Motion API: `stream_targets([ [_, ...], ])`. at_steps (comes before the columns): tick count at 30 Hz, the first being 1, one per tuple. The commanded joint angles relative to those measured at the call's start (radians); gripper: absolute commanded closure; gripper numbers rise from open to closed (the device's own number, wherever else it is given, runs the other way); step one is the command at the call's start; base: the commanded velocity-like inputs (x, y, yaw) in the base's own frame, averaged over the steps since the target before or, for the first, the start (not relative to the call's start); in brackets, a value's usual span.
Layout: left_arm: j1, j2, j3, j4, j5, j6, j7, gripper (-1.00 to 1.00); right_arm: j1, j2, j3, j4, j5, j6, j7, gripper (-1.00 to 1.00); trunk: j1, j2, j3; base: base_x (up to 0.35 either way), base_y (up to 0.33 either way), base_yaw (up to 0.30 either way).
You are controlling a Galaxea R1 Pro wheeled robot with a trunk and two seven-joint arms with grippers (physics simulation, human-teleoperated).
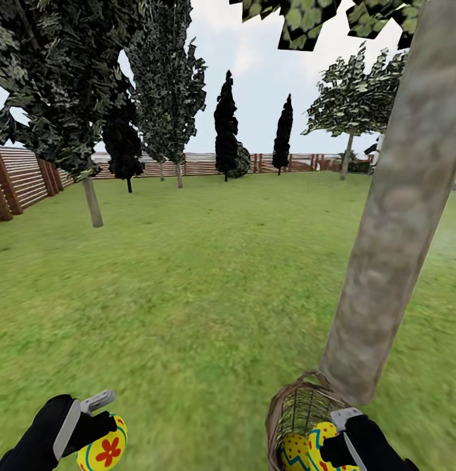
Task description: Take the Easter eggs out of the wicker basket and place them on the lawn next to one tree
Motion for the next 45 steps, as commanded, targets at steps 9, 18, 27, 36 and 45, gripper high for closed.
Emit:
stream_targets([
  [9, -0.001, 0.0, 0.003, -0.001, 0.006, 0.004, -0.008, 1.0, -0.001, -0.001, 0.002, -0.001, 0.009, 0.004, 0.005, 1.0, -0.035, 0.063, 0.027, 0.0, 0.189, -0.001],
  [18, -0.001, -0.007, -0.003, -0.001, 0.001, 0.002, -0.002, 1.0, -0.001, -0.003, 0.0, -0.001, 0.0, 0.006, 0.009, 1.0, -0.069, 0.126, 0.058, 0.0, 0.331, -0.208],
  [27, -0.001, -0.007, -0.002, -0.001, 0.004, 0.002, -0.002, 1.0, -0.001, -0.002, 0.002, -0.001, 0.009, 0.006, 0.006, 1.0, -0.104, 0.189, 0.086, 0.011, 0.332, -0.013],
  [36, -0.001, -0.006, 0.0, -0.001, 0.004, 0.002, -0.002, 1.0, -0.001, -0.001, 0.003, -0.001, 0.01, 0.006, 0.007, 1.0, -0.138, 0.252, 0.115, 0.106, 0.331, 0.0],
  [45, -0.001, -0.007, -0.002, 0.0, 0.003, 0.0, -0.002, 1.0, -0.001, -0.002, 0.002, -0.003, 0.012, 0.005, 0.008, 1.0, -0.173, 0.315, 0.145, 0.137, 0.324, -0.166],
])
